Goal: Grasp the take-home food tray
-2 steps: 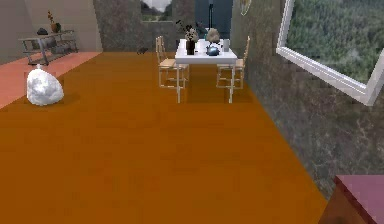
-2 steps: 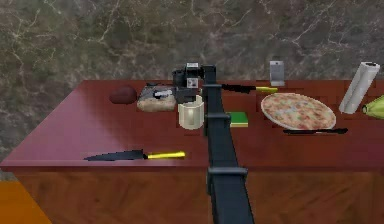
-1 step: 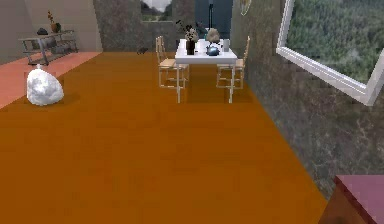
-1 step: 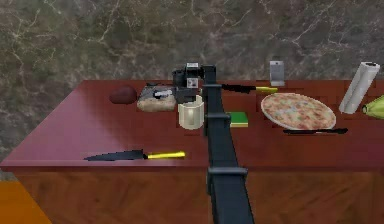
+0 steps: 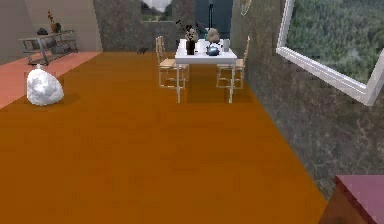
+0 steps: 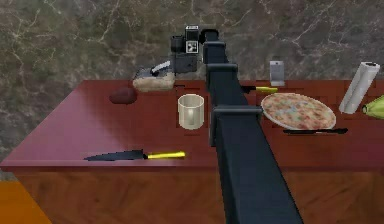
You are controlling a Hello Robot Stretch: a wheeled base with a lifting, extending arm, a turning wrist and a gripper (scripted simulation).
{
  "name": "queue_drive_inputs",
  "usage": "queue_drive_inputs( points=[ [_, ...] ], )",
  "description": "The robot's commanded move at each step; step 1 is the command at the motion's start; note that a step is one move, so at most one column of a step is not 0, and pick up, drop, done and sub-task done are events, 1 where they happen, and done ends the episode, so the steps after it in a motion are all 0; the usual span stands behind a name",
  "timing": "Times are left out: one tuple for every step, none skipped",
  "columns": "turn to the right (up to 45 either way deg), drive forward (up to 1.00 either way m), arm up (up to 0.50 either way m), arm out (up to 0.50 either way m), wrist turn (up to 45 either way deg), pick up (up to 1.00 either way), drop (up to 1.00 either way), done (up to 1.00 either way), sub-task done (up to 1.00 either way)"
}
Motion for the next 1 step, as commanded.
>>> queue_drive_inputs(
  points=[
    [0.0, 0.00, 0.00, 0.00, 0.0, 0.00, 0.00, 1.00, 0.00]
  ],
)
